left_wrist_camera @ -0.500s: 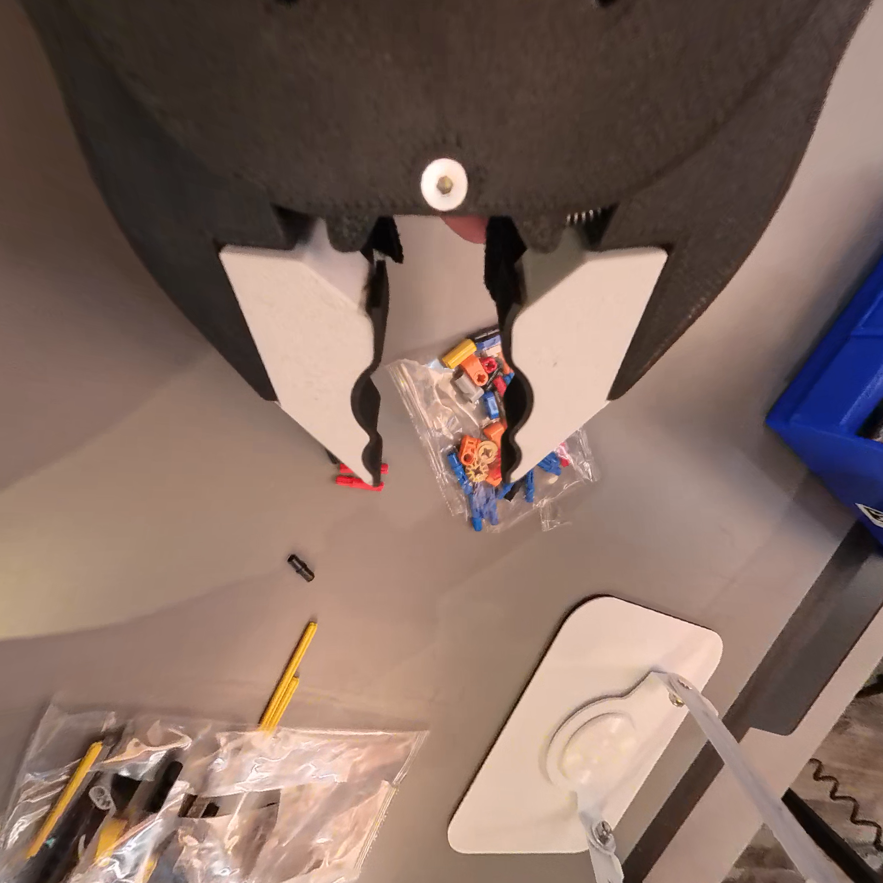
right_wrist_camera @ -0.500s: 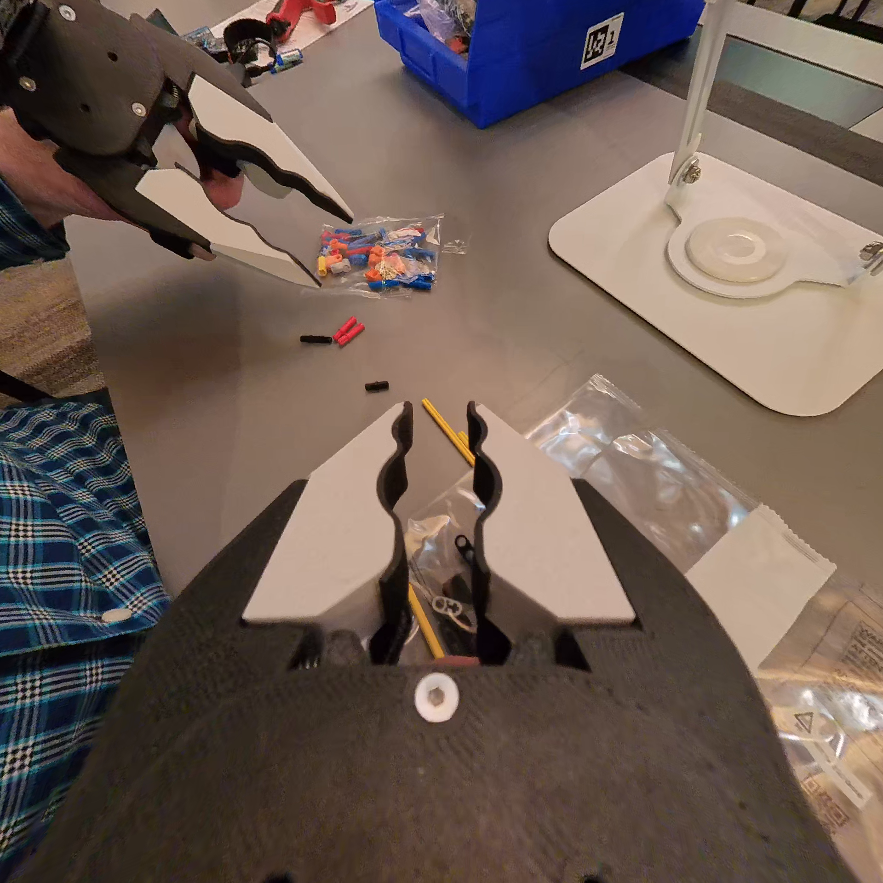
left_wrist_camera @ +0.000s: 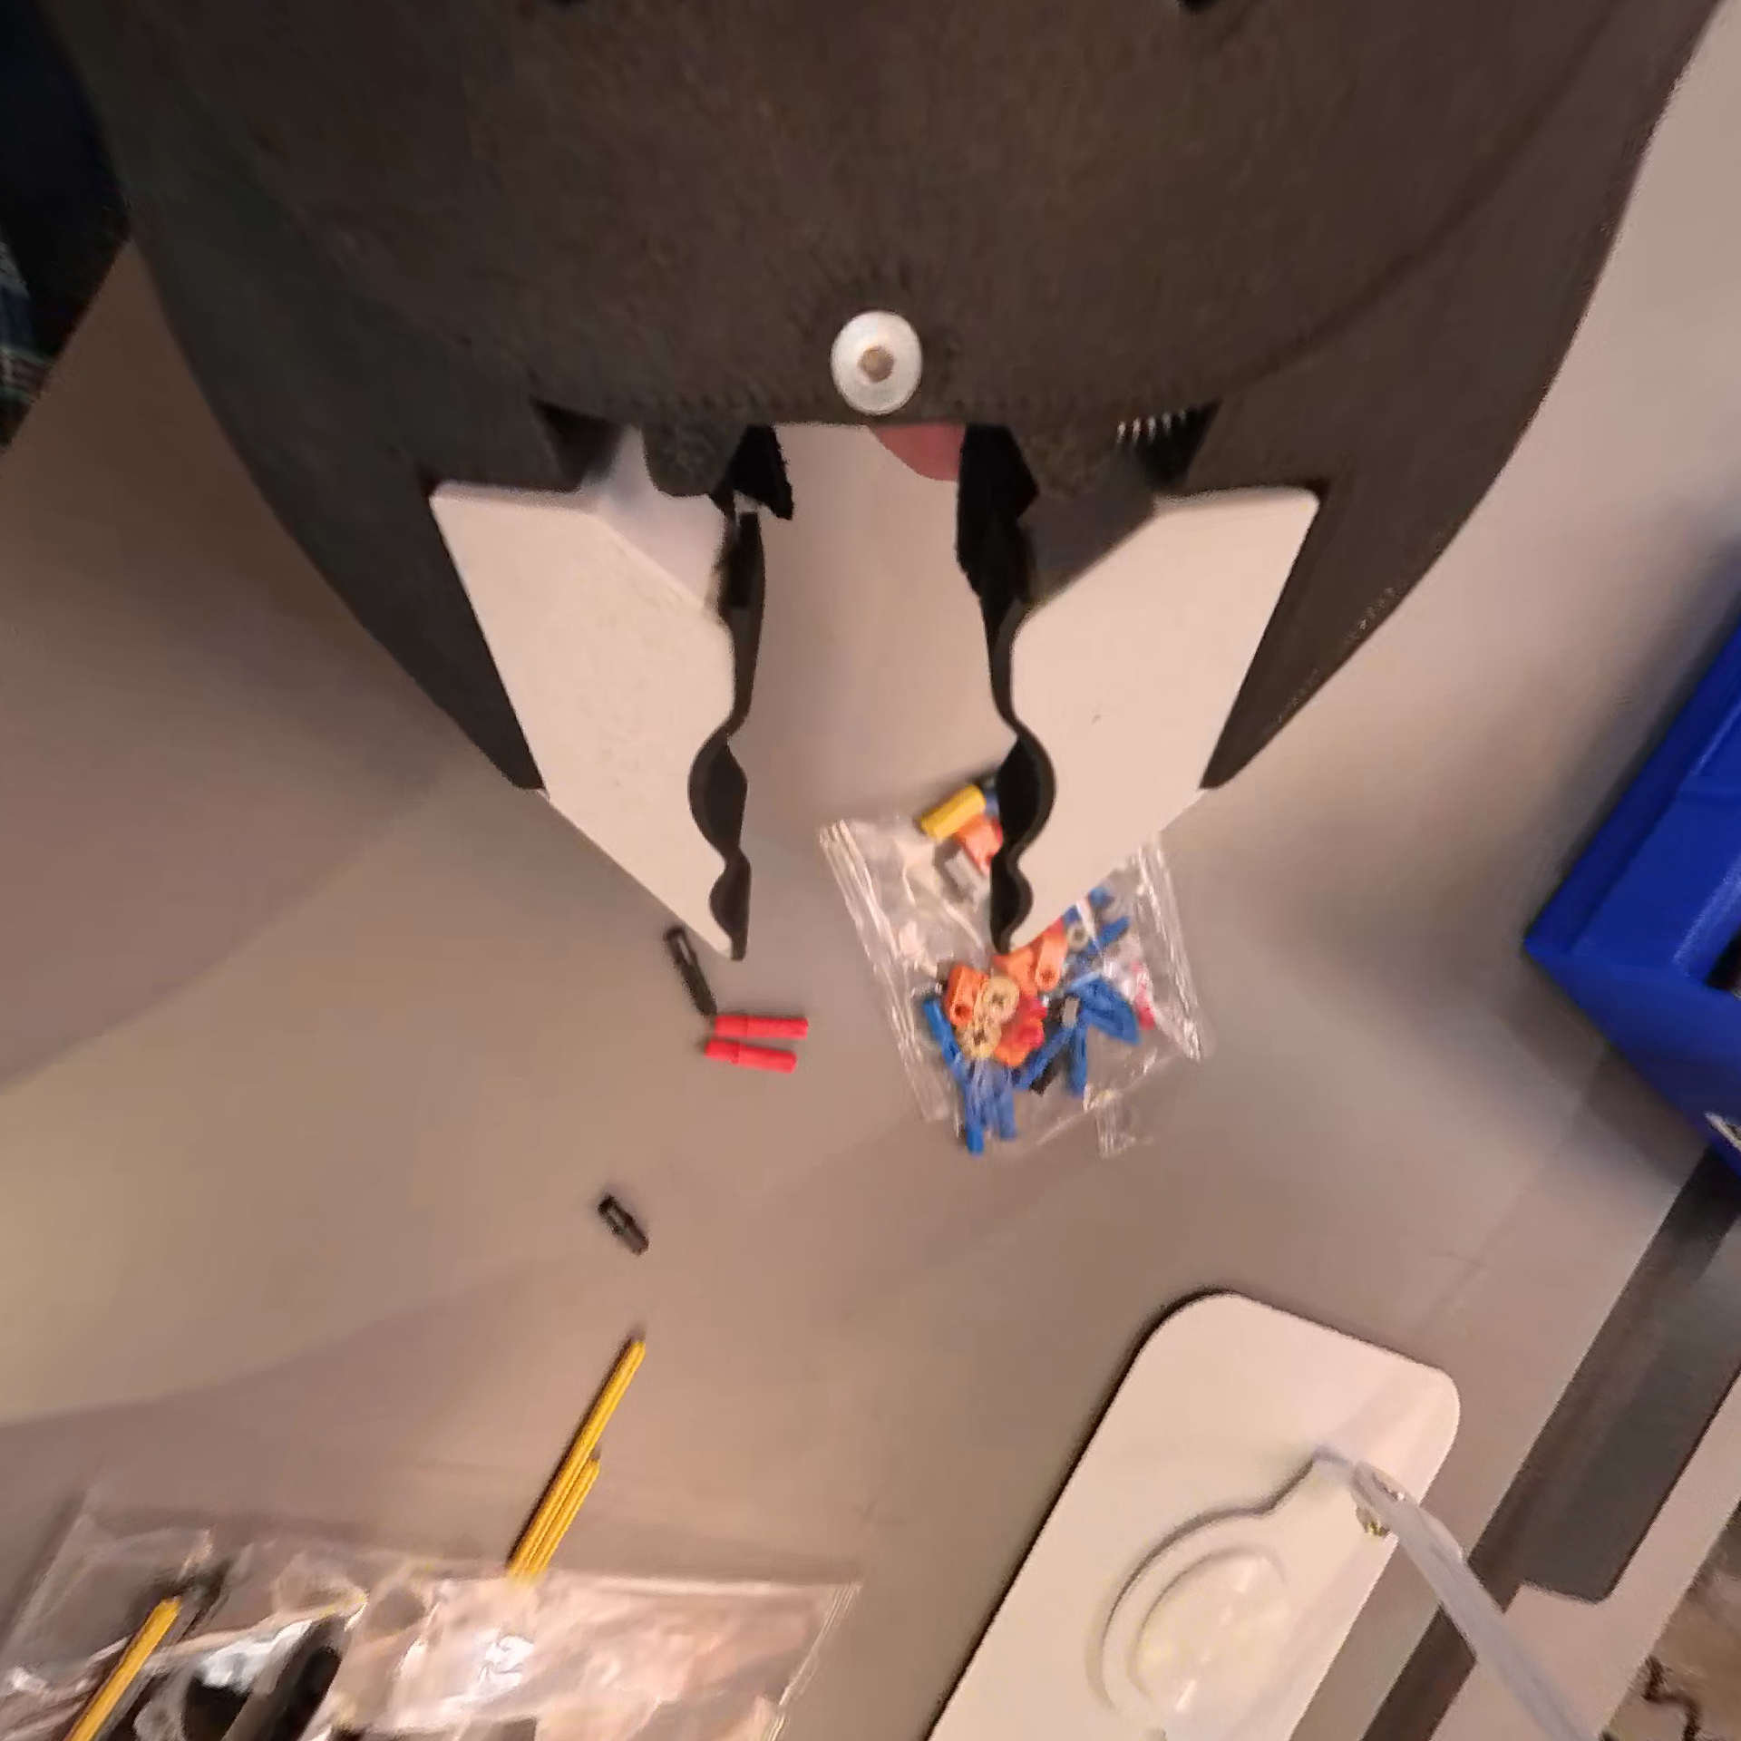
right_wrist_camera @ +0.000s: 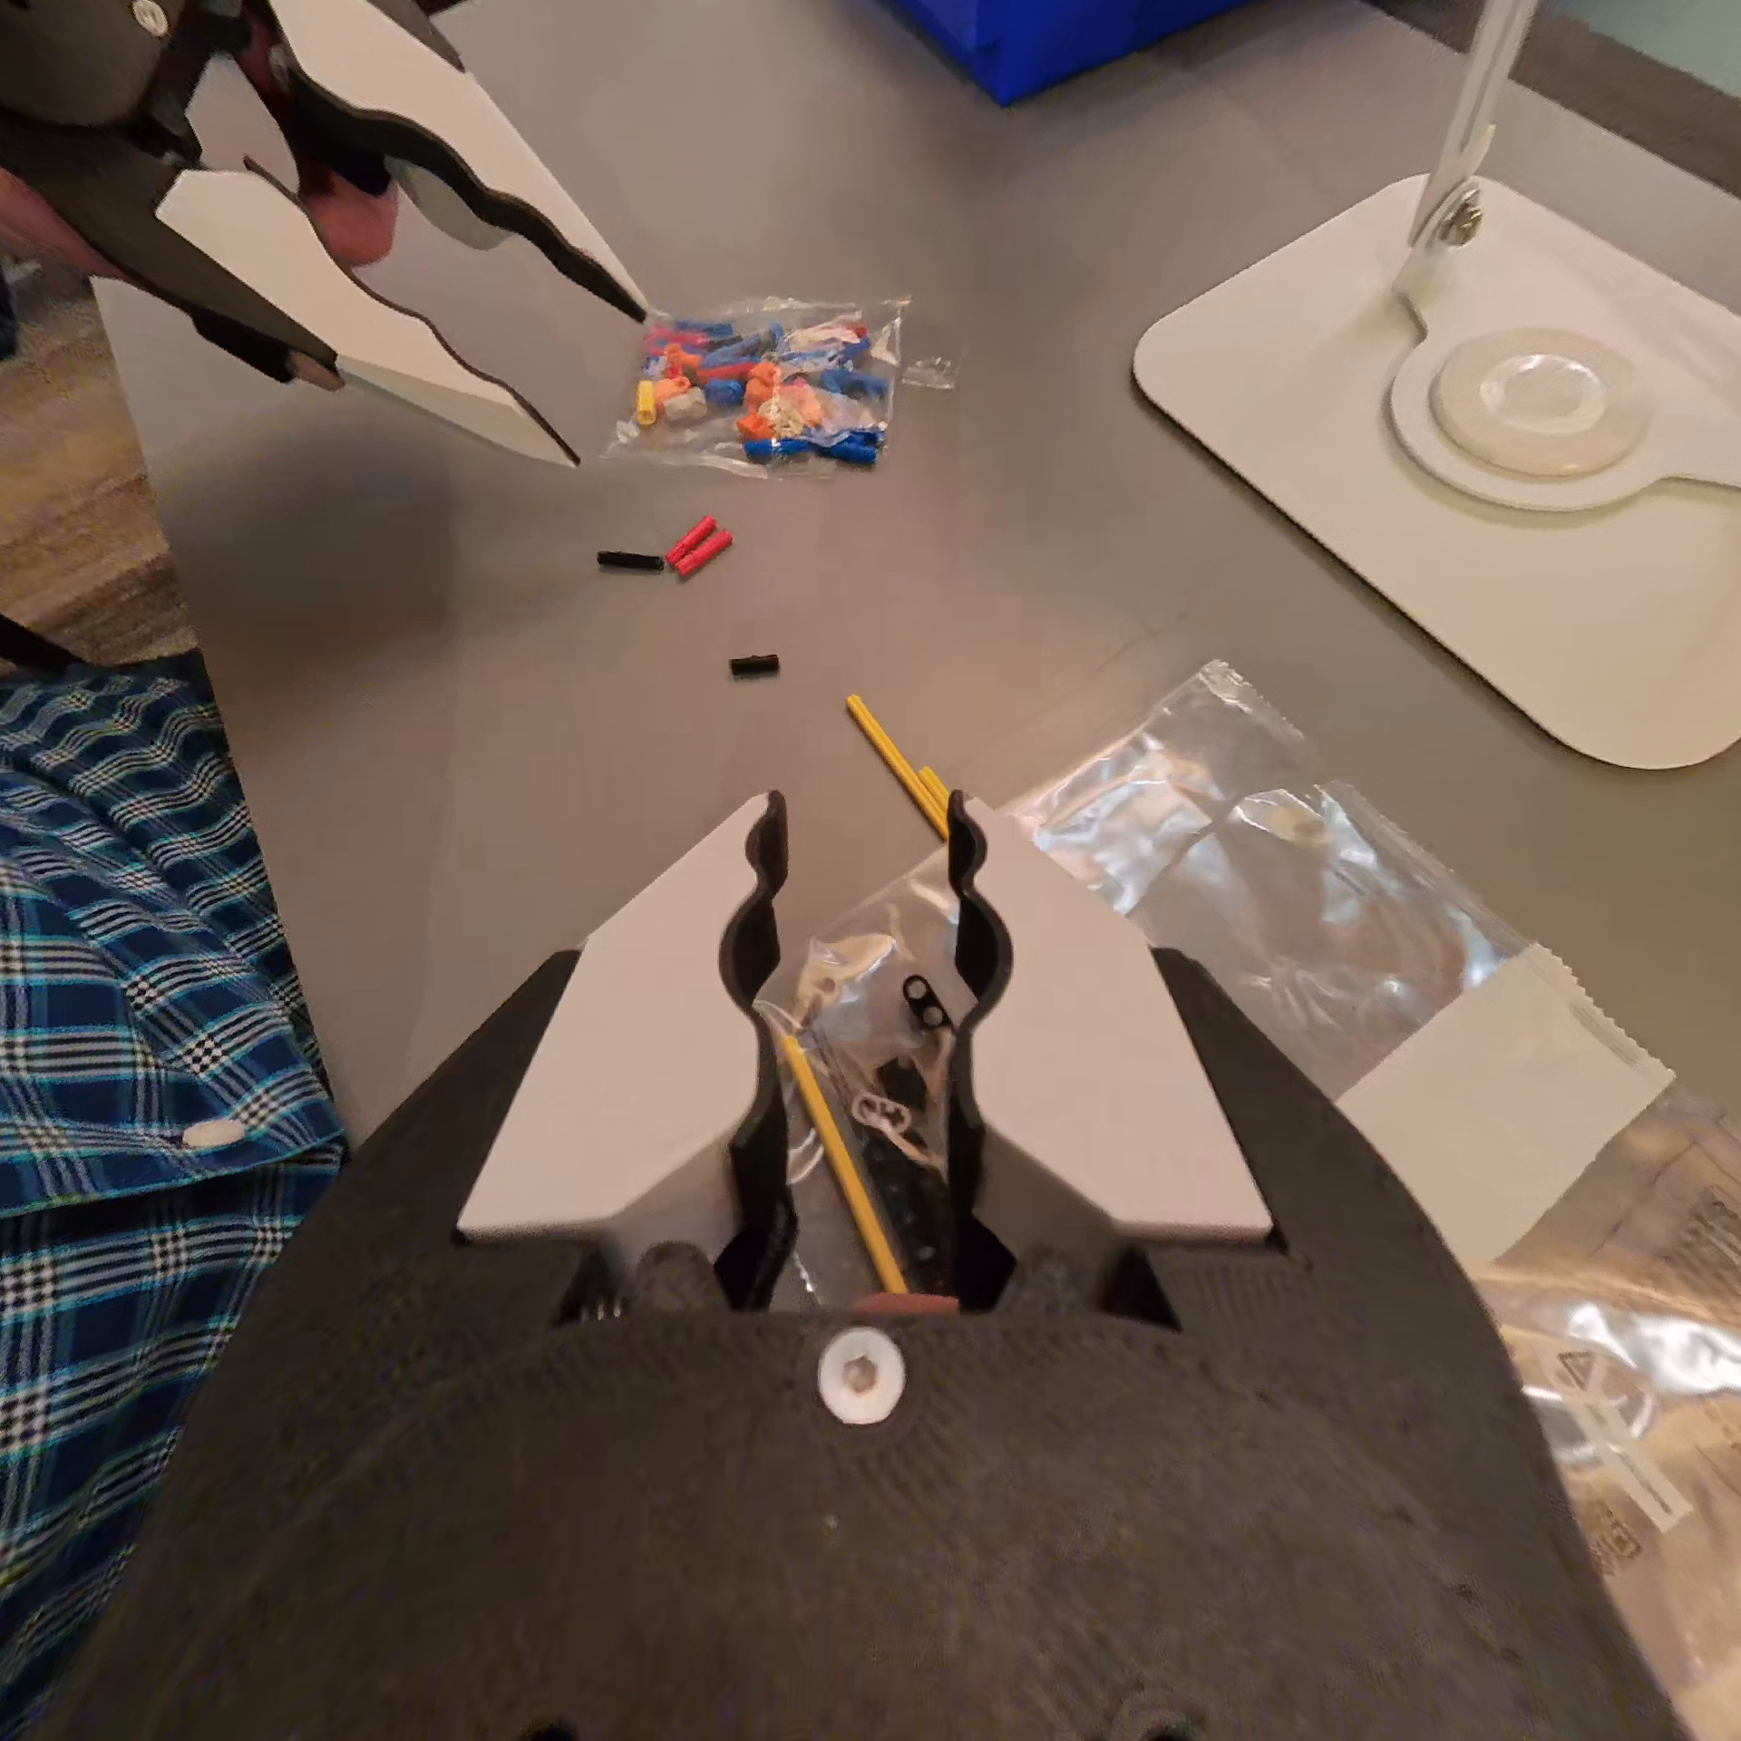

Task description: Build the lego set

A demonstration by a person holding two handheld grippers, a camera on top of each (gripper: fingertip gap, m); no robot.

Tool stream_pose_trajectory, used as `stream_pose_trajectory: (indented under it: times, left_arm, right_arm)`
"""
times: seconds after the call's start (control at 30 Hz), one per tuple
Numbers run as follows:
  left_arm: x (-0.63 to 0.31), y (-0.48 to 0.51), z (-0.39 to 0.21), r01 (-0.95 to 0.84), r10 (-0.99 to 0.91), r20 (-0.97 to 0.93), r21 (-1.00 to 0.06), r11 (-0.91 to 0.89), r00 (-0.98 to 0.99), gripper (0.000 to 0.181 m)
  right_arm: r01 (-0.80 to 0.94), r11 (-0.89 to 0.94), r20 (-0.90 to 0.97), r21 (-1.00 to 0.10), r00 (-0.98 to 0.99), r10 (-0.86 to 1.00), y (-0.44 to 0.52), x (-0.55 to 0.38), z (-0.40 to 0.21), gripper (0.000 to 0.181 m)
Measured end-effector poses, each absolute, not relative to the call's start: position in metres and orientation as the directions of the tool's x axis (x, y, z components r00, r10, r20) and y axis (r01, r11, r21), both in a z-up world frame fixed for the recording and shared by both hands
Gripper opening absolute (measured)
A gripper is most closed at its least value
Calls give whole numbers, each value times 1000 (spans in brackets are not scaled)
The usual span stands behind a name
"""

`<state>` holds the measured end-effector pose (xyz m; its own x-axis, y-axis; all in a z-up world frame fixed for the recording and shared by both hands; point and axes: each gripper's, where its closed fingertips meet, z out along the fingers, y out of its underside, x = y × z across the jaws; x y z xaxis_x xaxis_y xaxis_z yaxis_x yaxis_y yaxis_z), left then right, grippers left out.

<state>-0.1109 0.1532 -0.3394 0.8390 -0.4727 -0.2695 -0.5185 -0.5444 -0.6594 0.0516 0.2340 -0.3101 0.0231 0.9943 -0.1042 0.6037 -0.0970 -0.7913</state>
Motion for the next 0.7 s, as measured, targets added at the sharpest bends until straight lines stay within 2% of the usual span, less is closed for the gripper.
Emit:
stream_pose_trajectory:
  times: [0.03, 0.2, 0.53, 0.7]
  left_arm:
    - [-115, 148, -342, -517, -464, -271, -647, -560, 843, 49]
    - [-141, 129, -349, -509, -414, -303, -596, -621, 859, 49]
    - [-165, 148, -360, -411, -322, -256, -597, -689, 911, 63]
    - [-172, 156, -364, -370, -295, -225, -601, -708, 929, 64]
  right_arm:
    - [607, -93, -108, -790, 11, 994, 231, 50, -312, 32]
    - [628, -60, -115, -776, -48, 992, 213, 40, -319, 32]
    - [647, -3, -100, -763, -114, 988, 193, 24, -325, 31]
    - [641, -16, -105, -767, -101, 989, 197, 26, -325, 31]
